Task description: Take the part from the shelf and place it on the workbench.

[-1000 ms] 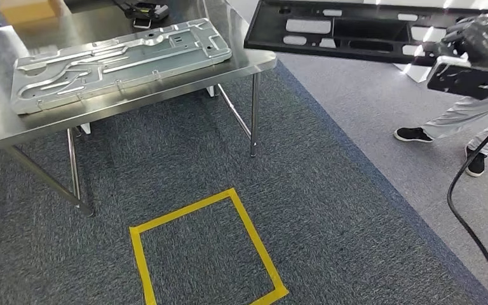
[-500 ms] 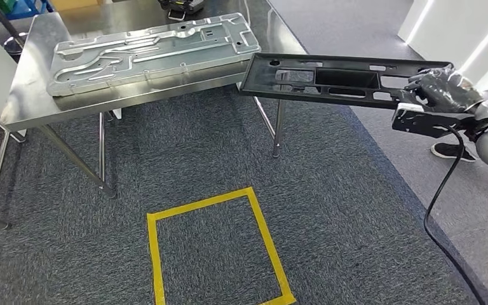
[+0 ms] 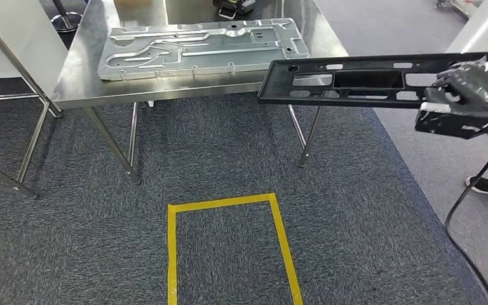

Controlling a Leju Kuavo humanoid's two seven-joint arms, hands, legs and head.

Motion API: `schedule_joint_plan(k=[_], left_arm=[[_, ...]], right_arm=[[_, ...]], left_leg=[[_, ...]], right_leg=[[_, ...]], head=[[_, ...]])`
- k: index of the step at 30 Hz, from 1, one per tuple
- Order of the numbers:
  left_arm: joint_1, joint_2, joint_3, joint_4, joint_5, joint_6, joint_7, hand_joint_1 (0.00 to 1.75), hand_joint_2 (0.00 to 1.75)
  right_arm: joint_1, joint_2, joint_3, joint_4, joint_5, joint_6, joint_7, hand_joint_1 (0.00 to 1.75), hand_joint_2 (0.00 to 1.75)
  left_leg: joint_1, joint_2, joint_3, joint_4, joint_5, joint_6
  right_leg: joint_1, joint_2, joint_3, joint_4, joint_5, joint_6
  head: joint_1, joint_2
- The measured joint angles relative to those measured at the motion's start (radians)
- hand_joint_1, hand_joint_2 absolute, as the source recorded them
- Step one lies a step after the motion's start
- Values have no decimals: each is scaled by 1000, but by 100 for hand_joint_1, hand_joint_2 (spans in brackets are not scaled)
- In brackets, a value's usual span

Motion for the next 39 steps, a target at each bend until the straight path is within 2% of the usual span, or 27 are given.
schedule_joint_plan(k=[1, 3, 4, 5, 7, 8, 10, 12, 13, 14, 15, 16, 18, 20, 21, 23, 25, 27, 28, 29, 30, 31, 33, 34, 35, 37, 39], left_arm=[[1, 0, 0, 0, 1, 1, 1, 0, 175], [1, 0, 0, 0, 2, 4, 4, 0, 175], [0, 0, 0, 0, 1, 6, 5, 0, 175], [0, -1, 0, 0, 0, 8, 6, 0, 175], [3, 0, -1, 0, -2, 10, 9, 0, 175], [5, 0, -1, 0, -3, 10, 11, 0, 175], [8, 0, -2, 0, -4, 9, 12, 0, 175], [8, -1, -3, 0, -3, 4, 10, 0, 175], [8, -1, -3, 0, -2, 0, 8, 0, 175], [8, -2, -3, 0, -1, -4, 5, 0, 175], [9, -2, -3, 0, -1, -9, 3, 0, 175], [10, -2, -4, 0, -5, -13, 1, 0, 175], [9, -2, -8, 0, -18, -19, -4, 0, 175], [6, -1, -16, 0, -37, -17, -9, 0, 175], [6, -1, -22, 0, -45, -13, -12, 0, 175], [8, -1, -33, 0, -60, 4, -16, 0, 175], [10, -2, -43, 0, -72, 27, -17, 0, 175], [7, -3, -53, 0, -74, 40, -14, 0, 175], [6, -4, -56, 0, -70, 40, -14, 0, 175], [6, -4, -58, 0, -67, 37, -16, 0, 175], [7, -4, -58, 0, -63, 33, -20, 0, 175], [8, -5, -58, 0, -58, 29, -24, 0, 175], [9, -6, -58, 0, -51, 26, -29, 0, 175], [9, -6, -58, 0, -49, 26, -32, 0, 175], [9, -6, -58, 0, -47, 26, -33, 0, 175], [10, -7, -58, 0, -44, 27, -35, 0, 175], [11, -7, -58, 0, -41, 28, -35, 0, 175]], right_arm=[[-54, -4, 9, 0, -2, 37, 0, 164, 0], [-165, -5, 37, 4, -5, 78, 1, 164, 0], [-213, -6, 56, 8, -11, 88, 4, 164, 0], [-250, -8, 75, 11, -21, 94, 8, 164, 0], [-298, -19, 112, 10, -57, 95, 24, 164, 0], [-313, -28, 130, 6, -78, 93, 32, 164, 0], [-336, -53, 165, -4, -118, 85, 48, 164, 0], [-352, -75, 193, -12, -140, 71, 54, 164, 0], [-357, -82, 205, -14, -145, 64, 56, 164, 0], [-360, -87, 217, -15, -150, 59, 57, 164, 0], [-361, -89, 228, -16, -153, 56, 58, 164, 0], [-363, -91, 239, -17, -156, 54, 58, 164, 0], [-373, -93, 258, -18, -160, 53, 58, 164, 0], [-393, -94, 275, -18, -166, 50, 58, 164, 0], [-401, -94, 283, -17, -170, 46, 58, 164, 0], [-410, -94, 301, -16, -178, 39, 58, 164, 0], [-415, -95, 320, -15, -191, 34, 55, 164, 0], [-420, -98, 339, -13, -223, 32, 45, 164, 0], [-421, -100, 350, -12, -252, 33, 39, 164, 0], [-419, -102, 361, -11, -284, 35, 34, 164, 0], [-415, -104, 374, -11, -319, 37, 32, 164, 0], [-410, -108, 386, -12, -348, 37, 31, 164, 0], [-400, -118, 405, -15, -374, 21, 31, 164, 0], [-395, -120, 414, -15, -373, 6, 32, 164, 0], [-389, -121, 422, -15, -367, -13, 33, 164, 0], [-373, -119, 434, -11, -352, -50, 35, 164, 0], [-356, -118, 440, -7, -345, -79, 37, 164, 0]], left_leg=[[0, -11, 1, 5, -3, -2], [-1, -32, -3, 17, -8, -9], [-1, -41, -8, 22, -9, -14], [0, -51, -14, 25, -9, -20], [3, -73, -19, 24, -5, -31], [2, -69, -21, 28, -7, -37], [-1, -26, -43, 74, -35, -49], [6, 26, -100, 189, -87, -59], [12, 36, -131, 250, -107, -62], [17, 41, -152, 288, -113, -65], [20, 44, -155, 290, -101, -66], [22, 48, -138, 252, -73, -65], [17, 76, -70, 116, -17, -55], [6, 100, -28, 30, -7, -41], [3, 101, -25, 18, -15, -35], [5, 81, -11, 2, -9, -22], [9, 63, 12, -14, 1, -11], [9, 48, 22, -21, 3, -6], [9, 42, 23, -20, 1, -4], [9, 34, 24, -19, -1, -3], [8, 27, 26, -18, -4, -3], [8, 20, 29, -16, -8, -3], [9, 7, 35, -10, -18, -8], [8, 2, 36, -6, -22, -13], [8, -2, 34, -3, -25, -18], [6, -5, 30, 3, -28, -28], [3, -4, 34, 2, -31, -24]], right_leg=[[-1, 5, 20, -52, 40, 0], [-7, 40, 74, -178, 99, -1], [-8, 56, 91, -219, 111, -3], [-7, 66, 97, -235, 109, -6], [-5, 51, 99, -240, 109, -16], [-6, 39, 104, -243, 109, -22], [-9, 12, 113, -250, 109, -35], [-5, -13, 120, -251, 105, -44], [-3, -24, 123, -251, 103, -45], [-2, -34, 127, -251, 100, -45], [-2, -43, 131, -251, 97, -44], [-2, -52, 136, -251, 93, -42], [0, -70, 147, -252, 83, -36], [2, -86, 157, -258, 76, -24], [3, -92, 162, -258, 78, -16], [0, -98, 174, -258, 84, 0], [-5, -69, 168, -229, 64, 9], [-5, -23, 112, -131, 8, 10], [-3, -10, 73, -72, -15, 11], [-1, -4, 40, -29, -24, 12], [-1, -2, 21, -19, -13, 13], [-1, -1, 20, -45, 19, 12], [-1, 2, 53, -164, 106, 7], [2, 3, 68, -216, 126, 2], [5, 5, 77, -250, 138, -6], [9, 5, 79, -265, 139, -18], [8, 6, 83, -268, 153, -21]], head=[[0, 0], [0, 0], [0, 0], [0, 0], [0, 0], [0, 0], [0, 0], [-1, 0], [-1, 0], [-1, 0], [-1, 0], [-1, 0], [-1, 0], [-1, 0], [-1, 0], [-1, 0], [-1, 0], [-1, 0], [-1, 0], [-1, 0], [-1, 0], [-1, 0], [-1, 0], [-1, 0], [-1, 0], [0, 0], [0, 0]])
